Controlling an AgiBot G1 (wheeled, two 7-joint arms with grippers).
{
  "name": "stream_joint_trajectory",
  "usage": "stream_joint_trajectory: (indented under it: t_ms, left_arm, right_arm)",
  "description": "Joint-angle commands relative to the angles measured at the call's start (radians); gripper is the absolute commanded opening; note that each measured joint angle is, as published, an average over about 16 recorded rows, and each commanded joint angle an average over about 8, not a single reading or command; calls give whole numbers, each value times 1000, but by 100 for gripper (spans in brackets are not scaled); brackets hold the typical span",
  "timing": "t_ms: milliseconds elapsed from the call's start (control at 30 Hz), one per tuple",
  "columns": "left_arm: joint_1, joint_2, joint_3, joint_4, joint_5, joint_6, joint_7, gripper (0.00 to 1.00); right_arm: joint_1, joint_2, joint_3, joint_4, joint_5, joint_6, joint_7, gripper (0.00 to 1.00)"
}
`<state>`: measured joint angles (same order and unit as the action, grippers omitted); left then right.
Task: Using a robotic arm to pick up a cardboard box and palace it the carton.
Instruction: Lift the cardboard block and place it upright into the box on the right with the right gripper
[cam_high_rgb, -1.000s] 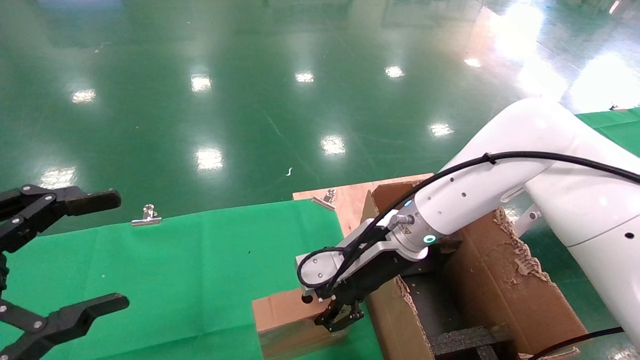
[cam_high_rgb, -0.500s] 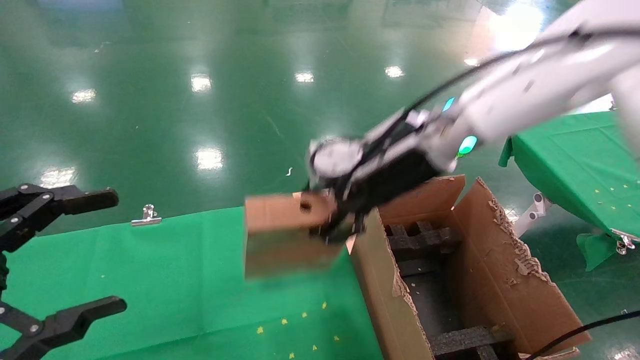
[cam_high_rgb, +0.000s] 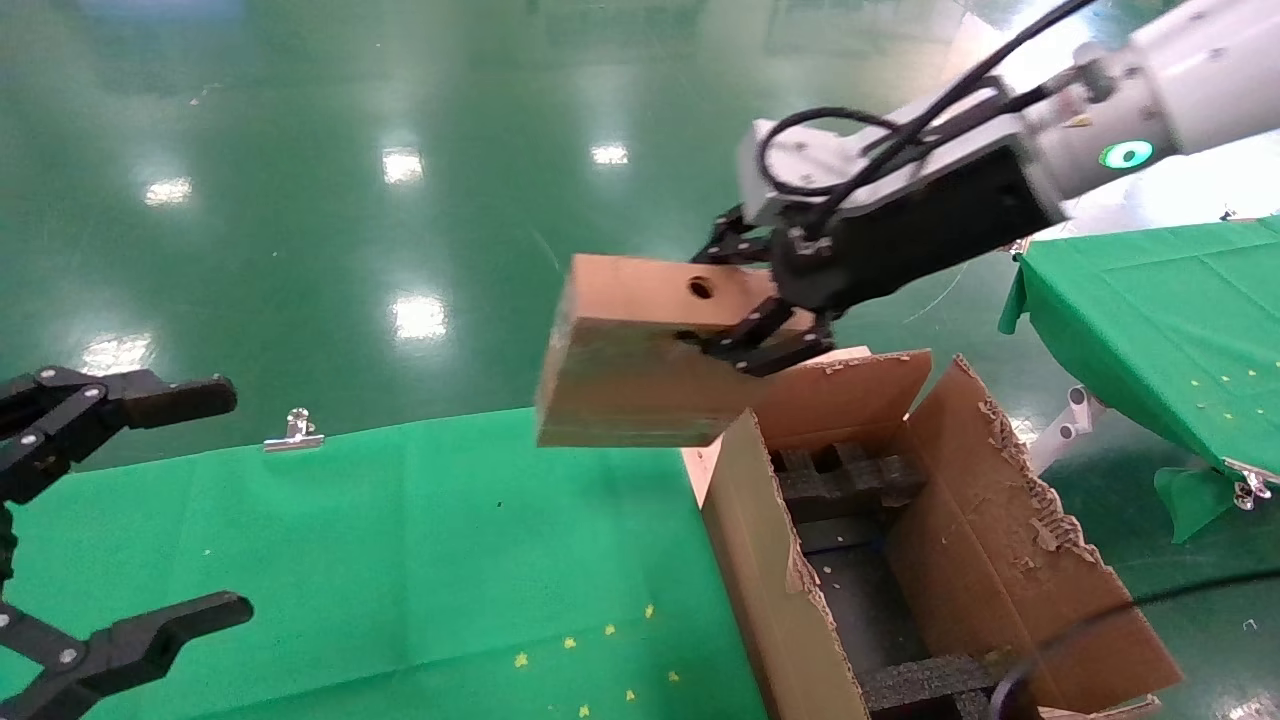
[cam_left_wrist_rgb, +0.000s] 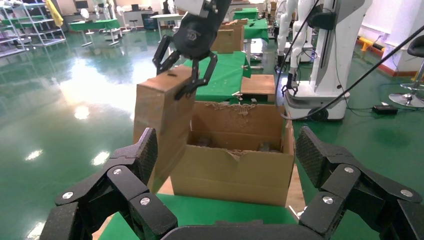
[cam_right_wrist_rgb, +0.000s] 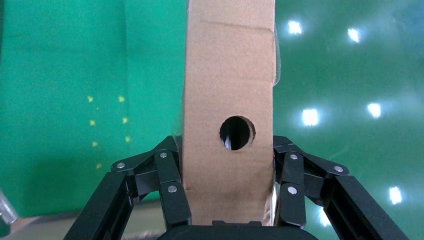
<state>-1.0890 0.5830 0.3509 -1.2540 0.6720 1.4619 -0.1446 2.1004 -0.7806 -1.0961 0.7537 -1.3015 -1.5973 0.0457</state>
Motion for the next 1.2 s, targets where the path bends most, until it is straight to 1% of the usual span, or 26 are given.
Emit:
stream_joint_trajectory:
  t_ms: [33,167,400,633,767,867,967,1200]
  left_arm:
    - [0,0,0,0,0,0,0,100]
    - [0,0,0,0,0,0,0,100]
    - [0,0,0,0,0,0,0,100]
    - [0,0,0,0,0,0,0,100]
    - [0,0,0,0,0,0,0,100]
    - [0,0,0,0,0,0,0,100]
    - [0,0,0,0,0,0,0,100]
    - [0,0,0,0,-1,0,0,100]
  right_arm:
    - [21,20,-32,-14,19,0,-7,0]
    - [72,95,-93,-24,45,-1,-5,0]
    - [151,261,-200,-17,63,0,11,0]
    - [207,423,-311,35,46,1,46,0]
    - [229,491,-365,75,36,3,71,0]
    - [241,521,-397,104,34,7,91,0]
    - [249,530,-420,124,34,12,105,0]
    - [253,513,-449,150,30,26,112,0]
